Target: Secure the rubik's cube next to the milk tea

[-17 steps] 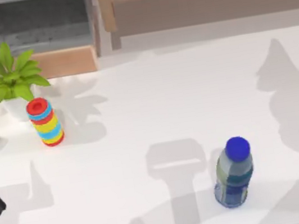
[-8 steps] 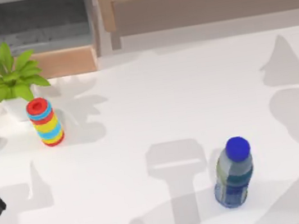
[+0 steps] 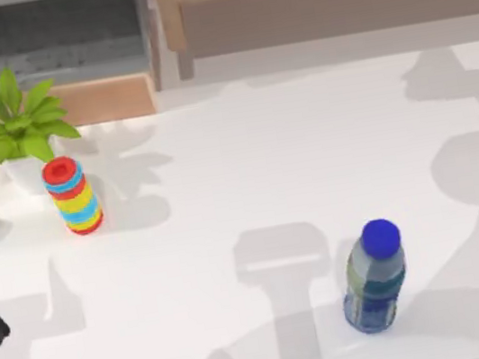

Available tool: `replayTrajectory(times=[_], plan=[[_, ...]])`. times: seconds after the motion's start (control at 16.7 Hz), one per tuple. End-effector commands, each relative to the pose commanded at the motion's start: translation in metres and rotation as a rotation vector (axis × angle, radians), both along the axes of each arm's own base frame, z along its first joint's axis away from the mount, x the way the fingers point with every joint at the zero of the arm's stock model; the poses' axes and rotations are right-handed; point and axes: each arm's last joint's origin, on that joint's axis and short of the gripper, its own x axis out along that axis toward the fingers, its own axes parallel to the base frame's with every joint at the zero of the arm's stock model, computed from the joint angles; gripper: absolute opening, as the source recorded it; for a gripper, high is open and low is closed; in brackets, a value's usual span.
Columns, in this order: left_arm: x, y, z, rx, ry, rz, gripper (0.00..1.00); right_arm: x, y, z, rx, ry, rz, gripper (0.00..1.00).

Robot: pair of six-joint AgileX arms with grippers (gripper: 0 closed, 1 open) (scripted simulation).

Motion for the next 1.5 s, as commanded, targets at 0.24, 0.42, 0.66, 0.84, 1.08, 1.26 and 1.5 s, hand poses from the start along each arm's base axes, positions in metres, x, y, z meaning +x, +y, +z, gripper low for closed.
replayTrajectory(times=[0.24,0.42,0.66,0.84,1.08,1.26,1.5], plan=[[0.0,0.0,0.0,0.0,0.0,0.0,1.0,0.0095,0.0002,-0.0085,-0.001,0.003,0.0,1.0],[0.0,0.0,0.0,0.0,0.0,0.0,1.0,0.0095,0.0002,-0.0085,-0.001,0.003,0.0,1.0],[0.0,0.0,0.0,0.0,0.0,0.0,1.0,0.0095,0.0002,-0.0085,-0.001,0.003,0.0,0.7],[0.0,0.0,0.0,0.0,0.0,0.0,1.0,0.0095,0.0002,-0.0085,-0.001,0.003,0.0,0.47],[0.0,0.0,0.0,0.0,0.0,0.0,1.0,0.0095,0.0002,-0.0085,-0.001,0.003,0.0,0.17],[0.0,0.0,0.0,0.0,0.0,0.0,1.0,0.0095,0.0002,-0.0085,-0.001,0.003,0.0,0.0],[0.0,0.0,0.0,0.0,0.0,0.0,1.0,0.0095,0.0002,-0.0085,-0.001,0.003,0.0,0.0]])
